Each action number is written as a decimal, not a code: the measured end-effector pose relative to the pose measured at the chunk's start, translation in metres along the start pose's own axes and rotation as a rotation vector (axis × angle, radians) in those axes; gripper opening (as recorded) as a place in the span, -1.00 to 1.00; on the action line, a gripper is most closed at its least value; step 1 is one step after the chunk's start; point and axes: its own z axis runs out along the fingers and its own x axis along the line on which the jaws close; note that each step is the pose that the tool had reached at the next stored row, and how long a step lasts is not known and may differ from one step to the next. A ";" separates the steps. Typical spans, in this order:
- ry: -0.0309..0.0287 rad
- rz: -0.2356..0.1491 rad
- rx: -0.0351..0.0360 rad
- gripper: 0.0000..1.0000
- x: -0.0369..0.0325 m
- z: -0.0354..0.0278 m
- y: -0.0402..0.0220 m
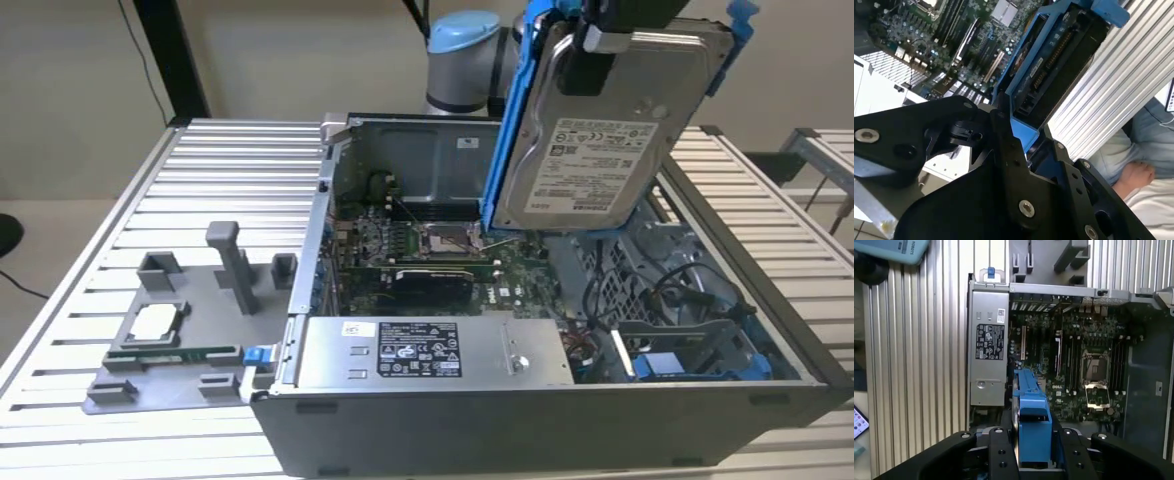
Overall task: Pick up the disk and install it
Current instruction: 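Pick up the disk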
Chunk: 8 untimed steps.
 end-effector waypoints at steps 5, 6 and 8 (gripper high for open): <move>0.0001 0.000 -0.0007 -1.00 0.0099 0.0000 -0.0212; 0.0001 0.000 -0.0008 -1.00 0.0120 0.0001 -0.0253; 0.0002 0.000 -0.0011 -1.00 0.0157 0.0001 -0.0331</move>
